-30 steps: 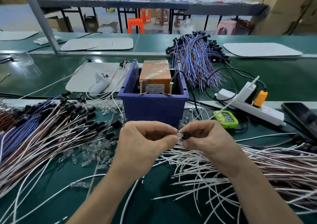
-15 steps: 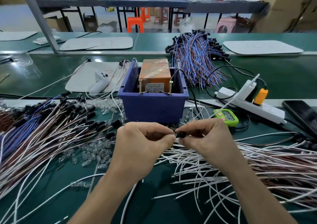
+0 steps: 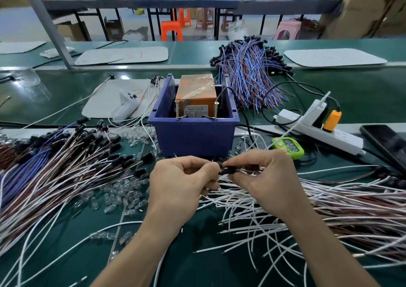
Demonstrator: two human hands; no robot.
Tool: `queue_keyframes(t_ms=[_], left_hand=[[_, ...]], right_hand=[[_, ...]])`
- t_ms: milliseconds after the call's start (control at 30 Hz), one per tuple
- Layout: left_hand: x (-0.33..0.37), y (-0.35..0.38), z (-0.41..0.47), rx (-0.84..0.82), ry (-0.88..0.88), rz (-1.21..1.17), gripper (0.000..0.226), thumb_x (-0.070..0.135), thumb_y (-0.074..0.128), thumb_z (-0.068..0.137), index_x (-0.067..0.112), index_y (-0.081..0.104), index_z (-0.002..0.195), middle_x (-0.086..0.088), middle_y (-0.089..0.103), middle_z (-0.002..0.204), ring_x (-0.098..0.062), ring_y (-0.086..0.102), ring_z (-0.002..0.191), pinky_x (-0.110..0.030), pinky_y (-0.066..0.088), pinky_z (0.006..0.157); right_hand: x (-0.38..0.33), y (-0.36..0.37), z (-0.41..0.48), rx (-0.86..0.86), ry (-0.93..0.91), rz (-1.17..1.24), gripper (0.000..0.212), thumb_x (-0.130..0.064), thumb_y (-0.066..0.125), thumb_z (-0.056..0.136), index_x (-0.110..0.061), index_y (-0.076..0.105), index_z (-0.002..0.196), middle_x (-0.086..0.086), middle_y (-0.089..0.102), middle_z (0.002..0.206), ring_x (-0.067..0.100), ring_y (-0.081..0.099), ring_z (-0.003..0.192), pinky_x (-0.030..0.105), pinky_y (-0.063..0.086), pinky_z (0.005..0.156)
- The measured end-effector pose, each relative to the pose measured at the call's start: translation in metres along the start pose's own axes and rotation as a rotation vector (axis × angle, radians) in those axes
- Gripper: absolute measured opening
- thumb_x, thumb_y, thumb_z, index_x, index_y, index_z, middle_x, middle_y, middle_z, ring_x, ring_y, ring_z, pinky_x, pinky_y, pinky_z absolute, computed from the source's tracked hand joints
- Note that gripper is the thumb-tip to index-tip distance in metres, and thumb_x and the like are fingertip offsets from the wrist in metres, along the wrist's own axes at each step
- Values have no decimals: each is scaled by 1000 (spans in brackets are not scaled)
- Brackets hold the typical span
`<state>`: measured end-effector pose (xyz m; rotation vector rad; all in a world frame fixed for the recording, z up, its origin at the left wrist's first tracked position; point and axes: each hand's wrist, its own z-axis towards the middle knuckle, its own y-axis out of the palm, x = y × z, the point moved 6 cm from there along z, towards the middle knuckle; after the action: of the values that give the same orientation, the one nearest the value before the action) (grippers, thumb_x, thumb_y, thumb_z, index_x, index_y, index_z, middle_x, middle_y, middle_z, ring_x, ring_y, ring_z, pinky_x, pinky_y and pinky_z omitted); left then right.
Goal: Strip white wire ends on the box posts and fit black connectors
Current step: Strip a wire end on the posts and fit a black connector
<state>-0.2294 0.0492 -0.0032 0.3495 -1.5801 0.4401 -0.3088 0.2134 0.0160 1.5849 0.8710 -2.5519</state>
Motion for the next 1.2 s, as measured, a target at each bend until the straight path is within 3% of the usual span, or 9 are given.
queue_keyframes(t_ms=[433,633,800,967,1200], left_hand=[[3,4,-10,157,82,-169,12,14,85,81,25,82,76,-7,76,66,-21,76,60,-21,56,55],[2,8,-7,50,76,-204,10,12,85,76,22,83,77,-9,77,70,-20,74,62,-22,56,60],[-6,13,-3,-72,-62,-259,18,29,83,60,19,83,76,-13,76,72,-17,74,64,-20,54,57],[-13,14,1,-188,-207,-322,16,24,81,58,16,83,72,-11,76,73,-13,73,62,-18,54,55],[-12,11,2,-177,-218,-306,11,22,80,63,17,83,73,-12,76,75,-14,73,63,-18,54,55]], right_hand=[[-6,3,-5,29,-34,-35,28,-7,87,76,-30,84,93,-20,76,83,5,72,79,11,50,69],[-7,-1,-8,87,-42,-28,30,-6,87,76,-30,84,92,-22,76,83,4,73,79,13,53,71],[1,-2,-6,74,35,37,31,-3,86,75,-31,85,88,-21,76,76,2,71,67,8,48,60],[3,1,-5,34,48,43,33,-2,86,75,-33,84,88,-19,76,77,3,73,71,13,53,64],[-2,2,-6,64,-14,-43,31,-4,86,75,-32,84,89,-26,75,80,-1,72,75,8,50,68]])
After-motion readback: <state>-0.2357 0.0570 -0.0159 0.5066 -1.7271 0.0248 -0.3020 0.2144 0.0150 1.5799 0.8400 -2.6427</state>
